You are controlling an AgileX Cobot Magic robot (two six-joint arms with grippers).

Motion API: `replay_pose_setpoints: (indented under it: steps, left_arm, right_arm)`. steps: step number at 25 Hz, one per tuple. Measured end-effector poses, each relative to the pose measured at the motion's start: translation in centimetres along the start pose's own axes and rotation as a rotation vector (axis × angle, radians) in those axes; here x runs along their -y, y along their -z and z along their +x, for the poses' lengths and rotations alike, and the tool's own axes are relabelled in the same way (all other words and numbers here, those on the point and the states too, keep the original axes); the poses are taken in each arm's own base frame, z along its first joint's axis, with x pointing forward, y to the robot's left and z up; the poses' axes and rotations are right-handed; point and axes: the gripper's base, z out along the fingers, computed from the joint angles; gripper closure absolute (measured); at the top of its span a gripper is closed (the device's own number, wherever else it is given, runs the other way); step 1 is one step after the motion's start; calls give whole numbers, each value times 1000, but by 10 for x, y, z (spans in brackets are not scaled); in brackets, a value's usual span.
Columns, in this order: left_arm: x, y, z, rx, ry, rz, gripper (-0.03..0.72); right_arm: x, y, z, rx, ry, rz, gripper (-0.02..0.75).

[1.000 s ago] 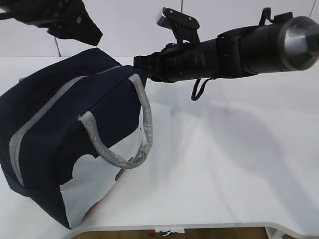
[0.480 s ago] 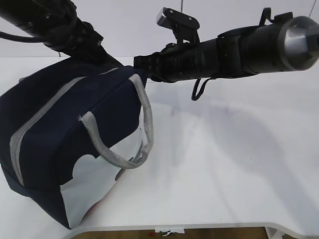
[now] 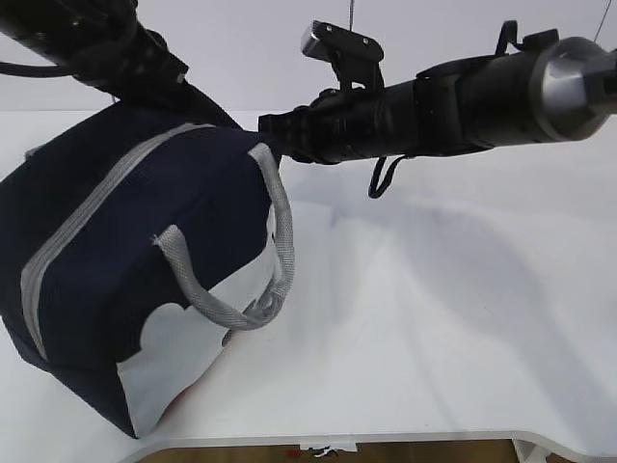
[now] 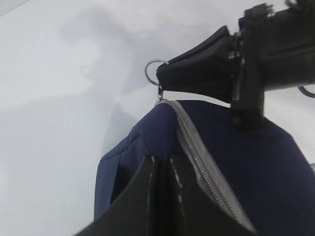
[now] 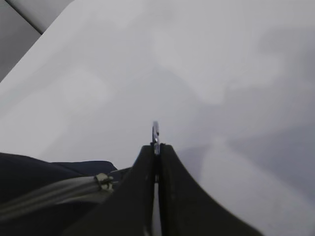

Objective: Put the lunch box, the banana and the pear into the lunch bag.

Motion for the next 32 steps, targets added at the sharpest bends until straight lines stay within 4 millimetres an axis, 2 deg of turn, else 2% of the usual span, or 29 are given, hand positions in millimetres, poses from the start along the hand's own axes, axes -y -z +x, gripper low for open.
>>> replay_pose_setpoints:
  steps: [7,23,27,32]
  left_arm:
    - [1,3,0,-5,-7,1,680]
    - [1,3,0,-3,-7,1,674]
    - [1,3,0,2,-2,3,633]
    - [1,3,-2,25,9,2,524]
  right_arm:
    - [4,-9,10,-30,-12,-15,748]
    - [5,-9,10,-31,-18,-19,739]
    - [5,-9,10,-31,-18,-17,734]
    - [9,-8,10,-26,-17,6,694]
